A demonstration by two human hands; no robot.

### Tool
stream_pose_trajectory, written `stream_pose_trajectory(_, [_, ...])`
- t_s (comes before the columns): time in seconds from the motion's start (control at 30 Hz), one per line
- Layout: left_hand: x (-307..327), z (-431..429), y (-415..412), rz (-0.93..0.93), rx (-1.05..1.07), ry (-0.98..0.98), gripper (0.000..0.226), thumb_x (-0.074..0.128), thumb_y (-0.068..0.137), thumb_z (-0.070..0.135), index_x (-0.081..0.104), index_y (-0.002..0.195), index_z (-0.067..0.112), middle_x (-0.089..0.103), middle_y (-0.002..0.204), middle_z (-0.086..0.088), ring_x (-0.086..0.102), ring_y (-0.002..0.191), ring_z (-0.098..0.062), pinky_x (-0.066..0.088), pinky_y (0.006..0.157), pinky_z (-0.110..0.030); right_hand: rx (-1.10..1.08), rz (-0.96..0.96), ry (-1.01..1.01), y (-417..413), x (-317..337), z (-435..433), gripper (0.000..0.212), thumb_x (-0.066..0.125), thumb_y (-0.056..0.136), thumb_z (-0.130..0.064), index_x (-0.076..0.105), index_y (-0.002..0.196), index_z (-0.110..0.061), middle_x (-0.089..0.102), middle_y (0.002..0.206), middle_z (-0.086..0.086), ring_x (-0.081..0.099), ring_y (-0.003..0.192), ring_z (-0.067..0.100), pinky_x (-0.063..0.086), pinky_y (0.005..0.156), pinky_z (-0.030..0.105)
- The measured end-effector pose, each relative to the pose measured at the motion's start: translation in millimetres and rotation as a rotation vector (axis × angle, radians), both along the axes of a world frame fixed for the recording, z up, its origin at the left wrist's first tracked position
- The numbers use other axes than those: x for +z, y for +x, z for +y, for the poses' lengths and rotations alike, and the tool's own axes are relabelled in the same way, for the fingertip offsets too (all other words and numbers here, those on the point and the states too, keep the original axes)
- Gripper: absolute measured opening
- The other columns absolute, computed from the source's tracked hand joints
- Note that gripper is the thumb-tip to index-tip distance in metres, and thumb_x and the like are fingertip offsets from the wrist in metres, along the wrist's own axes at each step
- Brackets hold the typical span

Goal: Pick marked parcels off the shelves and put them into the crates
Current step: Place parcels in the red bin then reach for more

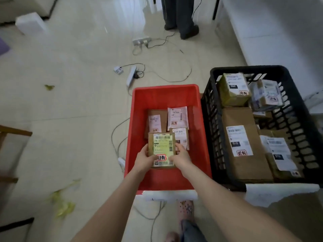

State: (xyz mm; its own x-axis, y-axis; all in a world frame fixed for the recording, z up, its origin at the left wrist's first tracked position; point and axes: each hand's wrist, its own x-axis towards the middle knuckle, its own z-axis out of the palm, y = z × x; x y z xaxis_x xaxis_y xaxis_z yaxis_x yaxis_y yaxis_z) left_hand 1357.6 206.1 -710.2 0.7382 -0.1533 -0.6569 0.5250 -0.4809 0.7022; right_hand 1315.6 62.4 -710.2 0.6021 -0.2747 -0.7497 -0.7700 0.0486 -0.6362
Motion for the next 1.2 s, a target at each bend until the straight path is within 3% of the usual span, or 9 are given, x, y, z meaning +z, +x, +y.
stream_pose_trajectory(0.13, [-64.7, 0.3, 21.9, 0.097, 0.097, 0.062, 0.041, 0.057, 0.083, 0.015, 0.052, 0.124, 0.018, 0.068, 0.110, -0.003, 0.068, 0.096, -0.021, 0.052, 0.092, -0.045, 0.104, 0.071, 0.009, 31.6, -51.3, 5.6, 0.069, 0.053, 0.086, 0.005, 0.038, 0.146, -0.024, 0.059, 0.131, 0.002, 0.057, 0.102, 0.015, 0.046, 0.079, 0.023])
stream_pose_trajectory(0.23, [-120.6, 5.7, 39.7, 0.164, 0.119, 0.136, 0.080, 0.051, 0.068, 0.042, 0.039, 0.140, 0.009, 0.066, 0.117, -0.009, 0.067, 0.098, -0.024, 0.052, 0.092, -0.046, 0.153, 0.112, 0.026, 49.5, -92.1, 14.7, 0.063, 0.052, 0.086, 0.003, 0.043, 0.141, -0.025, 0.062, 0.126, 0.003, 0.059, 0.104, 0.019, 0.047, 0.082, 0.025])
stream_pose_trajectory(0.37, [-195.0, 10.2, 62.1, 0.232, 0.080, 0.200, 0.103, 0.041, 0.053, 0.062, 0.032, 0.145, 0.015, 0.060, 0.128, -0.013, 0.061, 0.111, -0.031, 0.047, 0.098, -0.048, 0.140, 0.155, 0.044, 65.3, -143.6, 24.8, 0.047, 0.053, 0.086, -0.003, 0.051, 0.127, -0.026, 0.067, 0.118, 0.002, 0.062, 0.099, 0.019, 0.048, 0.081, 0.026])
stream_pose_trajectory(0.5, [-210.7, -1.7, 84.7, 0.256, 0.062, 0.211, 0.102, 0.039, 0.059, 0.059, 0.024, 0.151, 0.017, 0.053, 0.136, -0.014, 0.054, 0.120, -0.033, 0.042, 0.104, -0.045, 0.108, 0.185, 0.038, 82.5, -179.8, 28.8, 0.037, 0.058, 0.088, -0.020, 0.051, 0.125, -0.019, 0.066, 0.119, 0.007, 0.062, 0.107, 0.027, 0.049, 0.093, 0.038])
stream_pose_trajectory(0.67, [-226.1, -5.9, 105.5, 0.245, 0.075, 0.212, 0.096, 0.037, 0.059, 0.057, 0.036, 0.144, 0.013, 0.053, 0.135, -0.018, 0.052, 0.122, -0.034, 0.040, 0.105, -0.045, 0.099, 0.185, 0.063, 102.8, -190.9, 23.1, 0.039, 0.057, 0.085, -0.010, 0.052, 0.123, -0.016, 0.064, 0.117, 0.007, 0.059, 0.101, 0.022, 0.050, 0.091, 0.038])
stream_pose_trajectory(0.8, [-220.7, -6.1, 100.0, 0.248, 0.028, 0.216, 0.096, 0.038, 0.061, 0.055, 0.029, 0.148, 0.015, 0.053, 0.136, -0.018, 0.053, 0.121, -0.035, 0.041, 0.104, -0.045, 0.105, 0.174, 0.072, 98.1, -188.2, 22.0, 0.038, 0.056, 0.086, -0.007, 0.050, 0.123, -0.014, 0.062, 0.116, 0.006, 0.056, 0.096, 0.020, 0.046, 0.082, 0.031])
stream_pose_trajectory(0.97, [-176.5, -4.8, 90.2, 0.091, -0.228, 0.343, 0.051, 0.056, 0.084, 0.033, 0.046, 0.132, 0.018, 0.061, 0.122, -0.008, 0.057, 0.114, -0.029, 0.044, 0.089, -0.033, 0.151, 0.170, -0.041, 85.9, -161.5, 16.0, 0.072, 0.061, 0.081, -0.006, 0.032, 0.147, -0.017, 0.054, 0.134, 0.003, 0.054, 0.120, 0.023, 0.044, 0.098, 0.030])
stream_pose_trajectory(1.1, [-122.0, -14.9, 86.4, -0.074, -0.631, 0.501, 0.081, 0.064, 0.081, 0.042, 0.026, 0.149, 0.018, 0.038, 0.144, -0.012, 0.040, 0.132, -0.030, 0.039, 0.105, -0.043, 0.236, 0.131, -0.218, 72.9, -108.6, 1.9, 0.077, 0.062, 0.082, -0.013, 0.026, 0.150, -0.022, 0.050, 0.138, 0.009, 0.050, 0.125, 0.029, 0.043, 0.099, 0.033])
stream_pose_trajectory(1.2, [-71.2, -30.5, 82.4, -0.276, -0.875, 0.611, 0.089, 0.065, 0.083, 0.044, 0.016, 0.152, 0.017, 0.027, 0.152, -0.007, 0.035, 0.135, -0.027, 0.040, 0.103, -0.041, 0.351, 0.148, -0.433, 56.2, -62.2, -13.7, 0.077, 0.058, 0.087, -0.022, 0.017, 0.152, -0.021, 0.039, 0.145, 0.011, 0.043, 0.130, 0.031, 0.041, 0.102, 0.037])
